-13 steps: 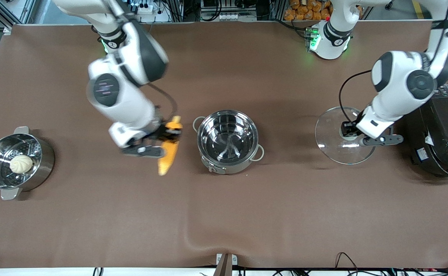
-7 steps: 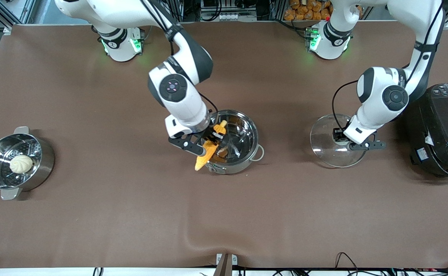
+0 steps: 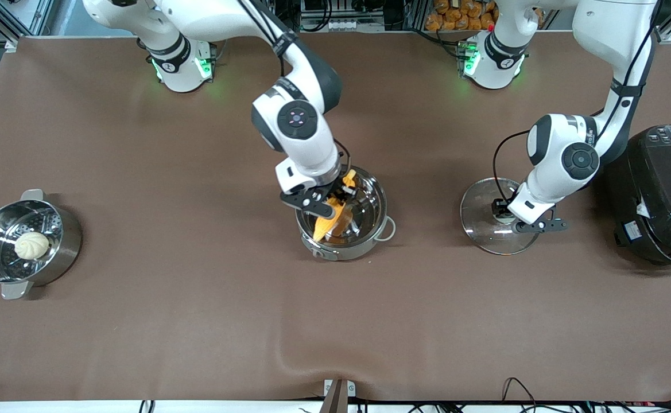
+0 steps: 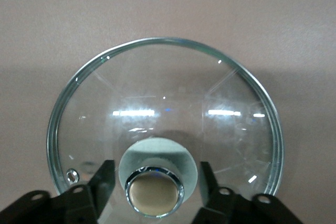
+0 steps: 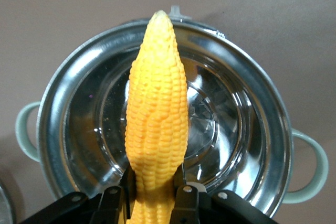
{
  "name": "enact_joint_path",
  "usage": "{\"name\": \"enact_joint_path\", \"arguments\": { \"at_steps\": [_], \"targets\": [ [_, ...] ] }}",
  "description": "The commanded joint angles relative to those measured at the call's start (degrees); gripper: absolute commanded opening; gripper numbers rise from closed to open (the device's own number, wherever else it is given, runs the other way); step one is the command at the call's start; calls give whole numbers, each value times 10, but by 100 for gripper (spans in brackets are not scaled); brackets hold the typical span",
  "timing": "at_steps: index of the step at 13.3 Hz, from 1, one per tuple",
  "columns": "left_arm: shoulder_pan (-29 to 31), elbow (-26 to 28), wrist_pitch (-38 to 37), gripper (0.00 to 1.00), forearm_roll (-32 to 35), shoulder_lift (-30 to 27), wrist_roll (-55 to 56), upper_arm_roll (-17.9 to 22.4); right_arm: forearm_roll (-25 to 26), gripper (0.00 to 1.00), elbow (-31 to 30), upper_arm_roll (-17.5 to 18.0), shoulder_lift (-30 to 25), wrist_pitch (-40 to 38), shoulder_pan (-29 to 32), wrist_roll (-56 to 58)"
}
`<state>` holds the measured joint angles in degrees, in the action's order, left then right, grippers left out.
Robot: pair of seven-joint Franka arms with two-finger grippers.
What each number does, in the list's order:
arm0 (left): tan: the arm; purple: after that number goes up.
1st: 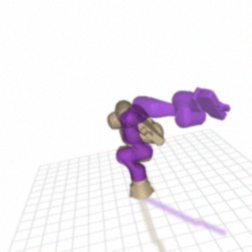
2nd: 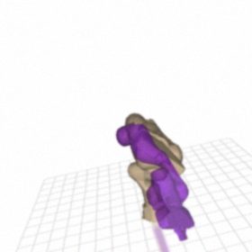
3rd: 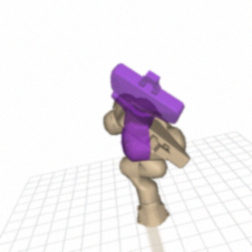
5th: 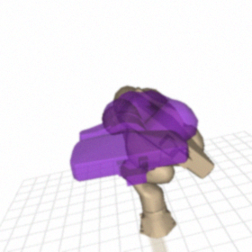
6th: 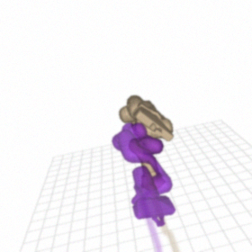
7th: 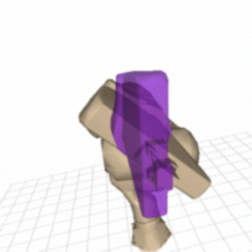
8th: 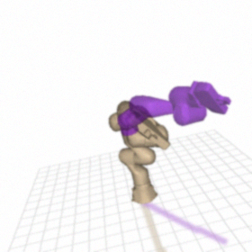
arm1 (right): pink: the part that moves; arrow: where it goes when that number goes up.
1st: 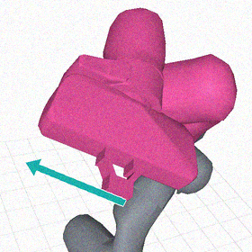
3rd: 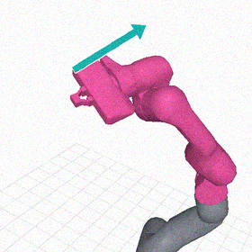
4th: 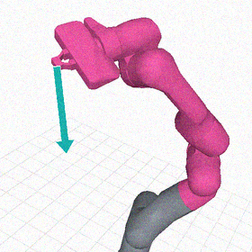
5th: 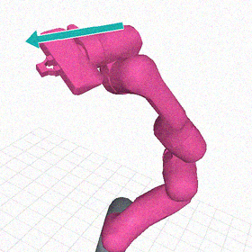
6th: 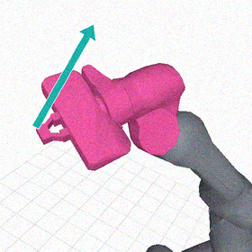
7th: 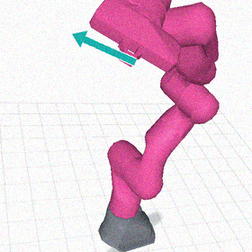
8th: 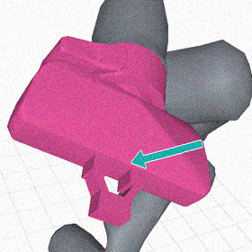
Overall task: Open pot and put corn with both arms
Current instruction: 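Lower the corn into the pot while the left gripper sets the lid down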
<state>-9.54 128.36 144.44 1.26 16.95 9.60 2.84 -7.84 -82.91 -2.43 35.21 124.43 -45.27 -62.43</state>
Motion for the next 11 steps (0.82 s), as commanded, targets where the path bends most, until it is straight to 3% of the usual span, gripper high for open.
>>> {"name": "enact_joint_path", "arguments": {
  "at_steps": [1, 2, 3, 4, 5, 6, 8, 9, 11],
  "targets": [
    [2, -6, -5, 100, 13, -37, 17, -1, 12, 21, 15, -8, 10, -2, 9, -2],
    [0, -6, -6, 100, 13, -62, 21, -2, 13, 37, 15, -8, 13, -1, 9, -3],
    [-2, -7, -17, 100, 13, -94, 22, -4, 26, 76, 15, -10, 15, -1, 7, -2],
    [-2, -27, -54, 100, 13, -117, 23, -12, 34, 92, 16, -10, 10, -4, 9, 0],
    [-2, -83, -139, 100, 12, -123, 28, -21, 34, 98, 18, -12, 6, -7, 12, 3],
    [-1, -172, -262, 100, 11, -119, 40, -27, 34, 100, 20, -11, 0, -6, 24, 5],
    [-13, -314, -415, 100, 9, -103, 61, -34, 34, 100, 20, -11, -8, -7, 37, 23],
    [-16, -349, -447, 100, 12, -100, 67, -36, 33, 100, 20, -11, -13, -8, 40, 24],
    [-12, -370, -466, 100, 13, -109, 67, -50, 29, 100, 20, -10, -36, -38, 66, 39]
  ]
}}
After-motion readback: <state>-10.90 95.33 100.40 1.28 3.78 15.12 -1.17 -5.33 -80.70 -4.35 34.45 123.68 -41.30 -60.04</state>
